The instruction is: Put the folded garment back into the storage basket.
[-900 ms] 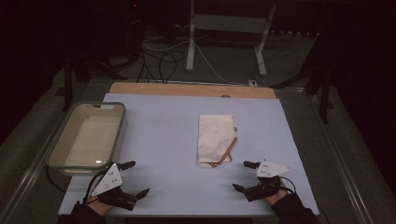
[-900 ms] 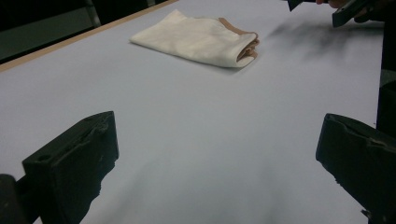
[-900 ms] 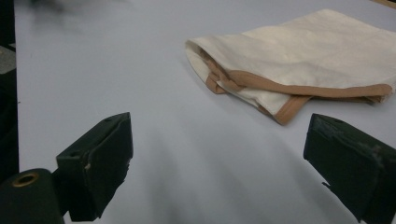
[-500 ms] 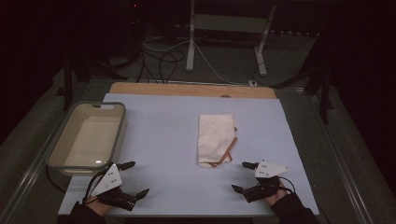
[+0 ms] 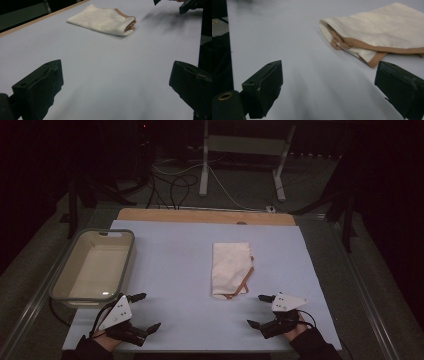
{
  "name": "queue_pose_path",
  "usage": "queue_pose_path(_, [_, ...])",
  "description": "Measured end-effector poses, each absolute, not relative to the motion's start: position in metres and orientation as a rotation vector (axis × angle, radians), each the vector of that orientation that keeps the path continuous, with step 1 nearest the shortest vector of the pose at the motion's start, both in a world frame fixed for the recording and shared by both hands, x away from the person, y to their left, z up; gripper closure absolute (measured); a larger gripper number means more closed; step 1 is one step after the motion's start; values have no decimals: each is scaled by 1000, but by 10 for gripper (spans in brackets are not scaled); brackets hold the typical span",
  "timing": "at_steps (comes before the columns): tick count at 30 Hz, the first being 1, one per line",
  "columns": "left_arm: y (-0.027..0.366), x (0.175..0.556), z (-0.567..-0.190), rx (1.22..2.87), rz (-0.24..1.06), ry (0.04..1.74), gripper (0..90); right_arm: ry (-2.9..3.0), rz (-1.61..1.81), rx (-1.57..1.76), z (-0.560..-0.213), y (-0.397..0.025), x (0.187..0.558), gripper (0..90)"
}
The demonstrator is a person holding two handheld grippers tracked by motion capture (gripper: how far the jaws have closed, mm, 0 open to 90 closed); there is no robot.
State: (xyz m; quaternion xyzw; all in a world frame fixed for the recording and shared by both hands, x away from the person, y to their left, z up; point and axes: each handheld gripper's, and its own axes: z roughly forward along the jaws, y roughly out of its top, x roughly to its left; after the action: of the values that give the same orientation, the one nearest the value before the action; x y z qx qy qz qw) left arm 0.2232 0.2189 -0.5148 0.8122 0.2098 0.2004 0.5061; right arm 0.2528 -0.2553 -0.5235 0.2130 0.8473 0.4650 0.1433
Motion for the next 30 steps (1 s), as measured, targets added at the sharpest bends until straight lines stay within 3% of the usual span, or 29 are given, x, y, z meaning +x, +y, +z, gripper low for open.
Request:
queue_pose_path(10, [202, 221, -506, 1991, 399, 434, 5, 2411, 1387, 568, -496, -253, 247, 81])
queue_pose_path(20, [198, 226, -484, 1976, 380, 396, 6, 2338, 1476, 512, -453, -252, 244, 81])
queue_pose_path(30, [192, 237, -458, 1983, 365, 357, 5, 2319, 1450, 495, -433, -253, 254, 81])
